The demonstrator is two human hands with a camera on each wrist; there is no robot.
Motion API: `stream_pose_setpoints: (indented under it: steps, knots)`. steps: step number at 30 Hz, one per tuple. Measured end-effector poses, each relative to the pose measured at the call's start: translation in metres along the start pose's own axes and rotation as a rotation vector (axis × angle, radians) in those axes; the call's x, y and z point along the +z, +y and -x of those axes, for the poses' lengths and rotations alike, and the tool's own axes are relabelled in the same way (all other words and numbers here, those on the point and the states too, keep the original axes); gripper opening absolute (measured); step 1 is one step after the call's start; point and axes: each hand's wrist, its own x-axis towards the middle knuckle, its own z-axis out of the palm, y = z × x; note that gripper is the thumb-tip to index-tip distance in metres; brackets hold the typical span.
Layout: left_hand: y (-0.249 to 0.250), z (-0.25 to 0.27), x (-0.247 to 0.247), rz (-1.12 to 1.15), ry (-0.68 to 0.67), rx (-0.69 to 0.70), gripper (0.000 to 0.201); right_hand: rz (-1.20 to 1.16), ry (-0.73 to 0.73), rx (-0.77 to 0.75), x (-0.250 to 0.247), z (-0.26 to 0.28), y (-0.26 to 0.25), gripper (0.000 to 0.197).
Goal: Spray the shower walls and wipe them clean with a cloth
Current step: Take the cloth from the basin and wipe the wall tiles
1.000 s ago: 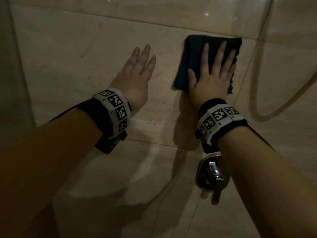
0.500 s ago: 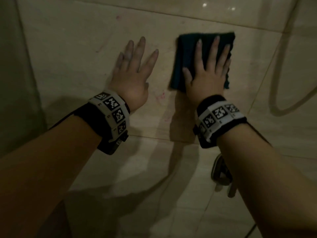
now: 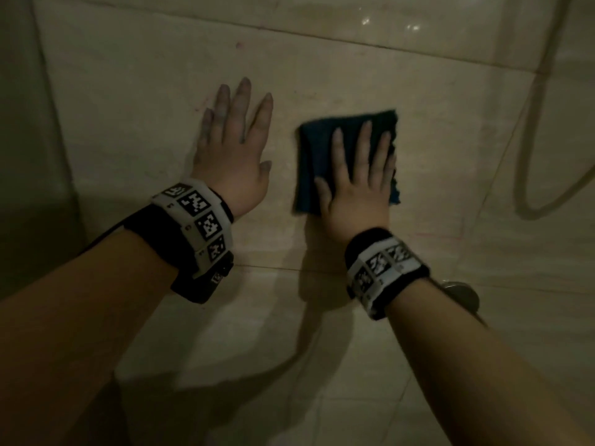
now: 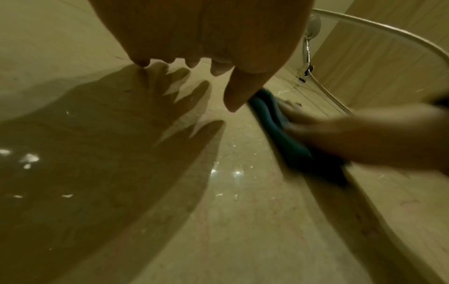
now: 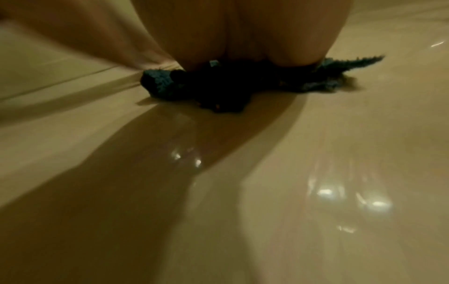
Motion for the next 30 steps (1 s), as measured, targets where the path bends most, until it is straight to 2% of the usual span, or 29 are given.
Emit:
stream_pose_setpoints:
  steps: [3, 7, 12, 16, 19, 25, 30]
  knots:
    - [-0.008, 0.000, -0.004, -0.016, -0.008, -0.017, 0.076, -0.028, -0.043, 0.004, 0.010, 0.014, -0.007, 0.064]
    - [-0.017, -0.004, -0.008, -0.028, 0.000, -0.031, 0.077, 0.008, -0.056, 0.006, -0.001, 0.000, -0.012, 0.065]
    - [-0.027, -0.009, -0.015, -0.027, 0.023, -0.064, 0.078, -0.016, 0.072, 0.002, -0.029, -0.050, -0.036, 0.064]
    - [-0.030, -0.004, -0.017, 0.020, 0.005, -0.101, 0.079, -0.023, 0.127, 0.037, -0.036, -0.069, -0.047, 0.065]
    - [-0.039, -0.002, -0.020, 0.038, -0.006, -0.142, 0.080, -0.022, 0.135, 0.023, -0.030, -0.065, -0.050, 0.064]
    - [-0.059, -0.001, -0.023, 0.031, -0.020, -0.180, 0.077, 0.001, 0.060, -0.123, 0.010, -0.020, -0.058, 0.062]
    - [-0.061, -0.006, -0.031, 0.060, 0.025, -0.199, 0.075, 0.026, 0.023, -0.101, -0.005, -0.035, -0.064, 0.065]
